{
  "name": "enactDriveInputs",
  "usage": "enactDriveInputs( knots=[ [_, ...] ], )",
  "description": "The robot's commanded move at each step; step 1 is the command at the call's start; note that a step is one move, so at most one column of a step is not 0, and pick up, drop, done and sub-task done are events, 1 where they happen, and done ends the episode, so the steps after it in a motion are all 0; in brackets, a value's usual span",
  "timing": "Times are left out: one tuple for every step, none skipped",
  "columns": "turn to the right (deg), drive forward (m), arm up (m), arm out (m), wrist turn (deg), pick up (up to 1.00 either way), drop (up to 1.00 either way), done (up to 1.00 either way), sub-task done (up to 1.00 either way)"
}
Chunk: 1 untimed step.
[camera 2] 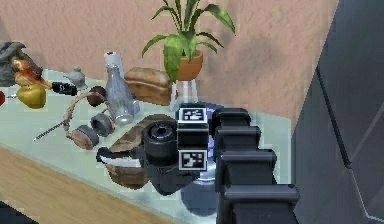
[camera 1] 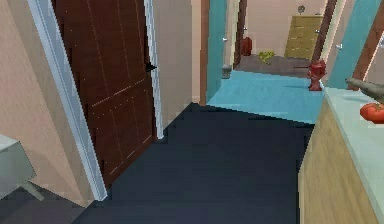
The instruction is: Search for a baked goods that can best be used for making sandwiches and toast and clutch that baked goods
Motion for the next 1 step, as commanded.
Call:
enactDriveInputs(
  knots=[
    [0.0, 0.0, -0.08, 0.0, 0.0, 0.0, 0.0, 0.0, 0.0]
  ],
)
